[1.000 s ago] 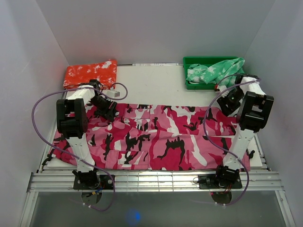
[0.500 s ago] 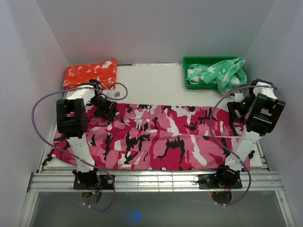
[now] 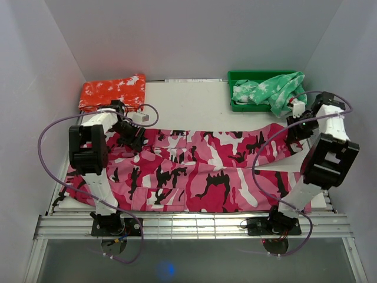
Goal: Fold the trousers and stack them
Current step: Flatten the trousers out
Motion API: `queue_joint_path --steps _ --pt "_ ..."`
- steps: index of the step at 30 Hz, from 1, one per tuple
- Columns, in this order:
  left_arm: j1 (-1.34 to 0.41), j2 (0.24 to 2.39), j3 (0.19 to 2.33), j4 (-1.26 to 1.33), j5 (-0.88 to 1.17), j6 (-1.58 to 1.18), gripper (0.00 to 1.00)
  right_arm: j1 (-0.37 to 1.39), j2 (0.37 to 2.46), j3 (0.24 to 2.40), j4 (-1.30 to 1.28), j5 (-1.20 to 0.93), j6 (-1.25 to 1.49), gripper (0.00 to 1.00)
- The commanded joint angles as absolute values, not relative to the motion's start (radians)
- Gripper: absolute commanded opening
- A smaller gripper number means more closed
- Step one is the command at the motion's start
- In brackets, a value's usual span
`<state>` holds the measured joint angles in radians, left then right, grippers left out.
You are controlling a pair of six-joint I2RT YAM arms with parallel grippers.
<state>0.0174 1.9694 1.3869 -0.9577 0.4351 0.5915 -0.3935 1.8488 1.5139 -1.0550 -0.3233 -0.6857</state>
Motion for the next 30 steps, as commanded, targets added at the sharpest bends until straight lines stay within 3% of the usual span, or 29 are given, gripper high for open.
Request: queue_joint_path --steps 1,5,6,9,17,22,30 --pt "0.017 1.931 1.348 -0.928 0.429 0.601 0.63 -0.199 1.592 1.273 -0.864 -0.239 -0.777 0.33" --pt "0.017 1.911 1.327 -0.917 0.434 0.589 0.63 0.032 1.396 1.028 -0.767 -0.153 -0.842 0.5" --pt "0.017 1.908 1.319 -0.916 0.434 0.584 0.63 0.075 1.356 1.011 -0.785 -0.161 -0.85 0.75" --pt "0.017 1.884 1.293 -0.905 0.439 0.577 0.64 0.124 1.327 1.044 -0.897 -0.273 -0.85 0.88" --pt "0.017 1.85 1.239 -0.882 0.451 0.558 0.64 0.112 1.411 1.238 -0.905 -0.295 -0.703 0.84" --pt "0.017 1.847 1.246 -0.881 0.445 0.557 0.63 0.117 1.653 1.377 -0.923 -0.307 -0.517 0.74" --pt "0.017 1.827 1.226 -0.877 0.426 0.548 0.64 0.184 1.788 1.376 -0.786 -0.232 -0.381 0.73"
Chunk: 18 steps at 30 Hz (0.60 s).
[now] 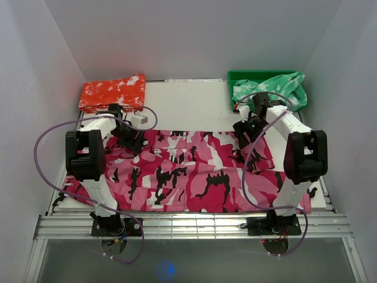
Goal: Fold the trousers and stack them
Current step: Flatten the trousers out
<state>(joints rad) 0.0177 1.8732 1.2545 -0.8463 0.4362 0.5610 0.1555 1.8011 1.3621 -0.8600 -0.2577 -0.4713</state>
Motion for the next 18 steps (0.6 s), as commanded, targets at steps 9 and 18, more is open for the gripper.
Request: queue_joint_path --steps 9,18 --pt "0.017 1.821 1.207 -0.874 0.419 0.541 0.66 0.218 1.916 1.485 -0.746 -0.149 -0.282 0.75" --pt "0.017 1.815 1.189 -0.874 0.408 0.529 0.66 0.241 2.013 1.533 -0.745 -0.107 -0.204 0.64"
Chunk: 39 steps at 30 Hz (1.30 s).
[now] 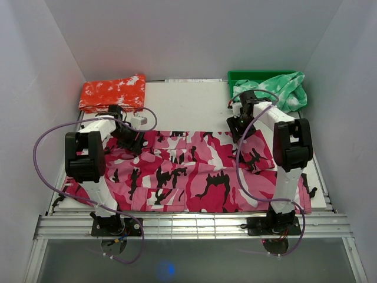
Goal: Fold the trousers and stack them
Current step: Flatten the trousers out
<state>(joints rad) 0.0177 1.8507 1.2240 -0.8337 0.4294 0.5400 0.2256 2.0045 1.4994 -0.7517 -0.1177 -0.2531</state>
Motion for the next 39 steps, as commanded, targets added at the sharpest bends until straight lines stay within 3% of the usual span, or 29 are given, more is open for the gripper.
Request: queue_joint_path --steps 1,3,8,9,12,20,26,29,33,35,39 --pt "0.017 1.812 1.186 -0.874 0.41 0.528 0.66 0.247 2.016 1.52 -0.746 -0.109 -0.199 0.63" --pt "0.018 1.812 1.18 -0.874 0.402 0.526 0.66 0.25 2.034 1.511 -0.747 -0.112 -0.192 0.58" --pt "0.017 1.818 1.175 -0.868 0.377 0.517 0.66 0.241 2.033 1.548 -0.79 -0.12 -0.239 0.27" --pt "0.017 1.824 1.178 -0.868 0.368 0.514 0.66 0.236 2.016 1.563 -0.807 -0.126 -0.277 0.17" --pt "0.017 1.848 1.192 -0.867 0.356 0.497 0.66 0.189 2.002 1.661 -0.925 -0.121 -0.372 0.08" --pt "0.067 1.888 1.241 -0.874 0.361 0.485 0.64 -0.027 1.939 1.812 -1.172 -0.101 -0.708 0.08" --pt "0.077 1.905 1.266 -0.88 0.368 0.491 0.62 -0.182 1.853 1.692 -1.154 -0.023 -1.025 0.08" --pt "0.077 1.91 1.273 -0.884 0.374 0.492 0.62 -0.261 1.864 1.632 -1.074 0.076 -1.126 0.24" --pt "0.077 1.911 1.276 -0.887 0.382 0.495 0.62 -0.327 1.942 1.77 -1.097 0.098 -1.106 0.74" --pt "0.077 1.91 1.275 -0.887 0.383 0.494 0.62 -0.328 1.979 1.845 -1.124 0.081 -1.094 0.79" --pt "0.077 1.908 1.272 -0.888 0.385 0.491 0.62 -0.316 2.016 1.972 -1.143 0.037 -1.075 0.76"
